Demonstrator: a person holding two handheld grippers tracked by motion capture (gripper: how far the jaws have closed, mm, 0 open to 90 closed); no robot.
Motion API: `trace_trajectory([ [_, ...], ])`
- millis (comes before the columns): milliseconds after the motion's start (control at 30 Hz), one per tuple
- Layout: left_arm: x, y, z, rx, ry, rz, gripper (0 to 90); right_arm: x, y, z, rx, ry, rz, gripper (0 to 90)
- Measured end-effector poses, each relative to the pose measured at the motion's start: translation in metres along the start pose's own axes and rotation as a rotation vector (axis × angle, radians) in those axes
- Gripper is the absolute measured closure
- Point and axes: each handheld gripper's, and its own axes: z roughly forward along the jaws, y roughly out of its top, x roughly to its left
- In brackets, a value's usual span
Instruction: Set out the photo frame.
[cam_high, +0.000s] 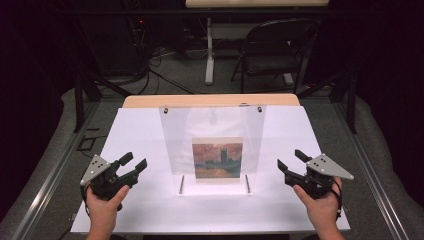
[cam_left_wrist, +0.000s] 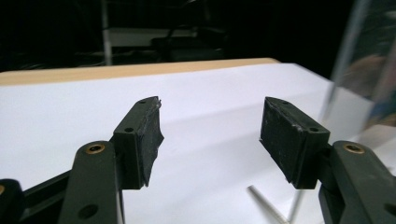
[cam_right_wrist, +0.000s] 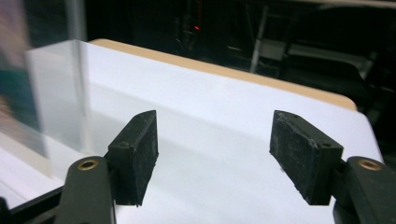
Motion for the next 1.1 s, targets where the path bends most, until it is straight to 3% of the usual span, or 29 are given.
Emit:
trace_trajectory([
  [67,0.006,-0.004,-0.001,0.021,0.047,0.023,37.9,-0.005,-0.004,0.000,0.022,-0.025,0.009,32.0],
  [100,0.006,-0.004,-0.001,0.021,0.047,0.023,37.9,-0.005,-0.004,0.000,0.022,-0.025,0.009,32.0],
  [133,0.011,-0.010,-0.001,0.043,0.076,0.025,37.9,-0.010,-0.010,0.001,0.047,-0.053,0.019,32.1],
  [300,0.021,-0.026,0.003,0.089,0.108,-0.003,37.9,-0.014,-0.021,0.004,0.094,-0.087,0.008,32.1],
  [500,0.024,-0.034,0.010,0.135,0.097,-0.030,38.0,-0.012,-0.035,0.013,0.150,-0.069,0.006,32.1],
  [933,0.017,-0.044,0.024,0.227,0.040,0.012,38.0,0.000,-0.049,0.032,0.241,0.017,-0.011,33.1],
  [1100,0.016,-0.044,0.025,0.230,0.032,0.013,38.0,-0.002,-0.050,0.031,0.226,0.036,0.005,35.6],
])
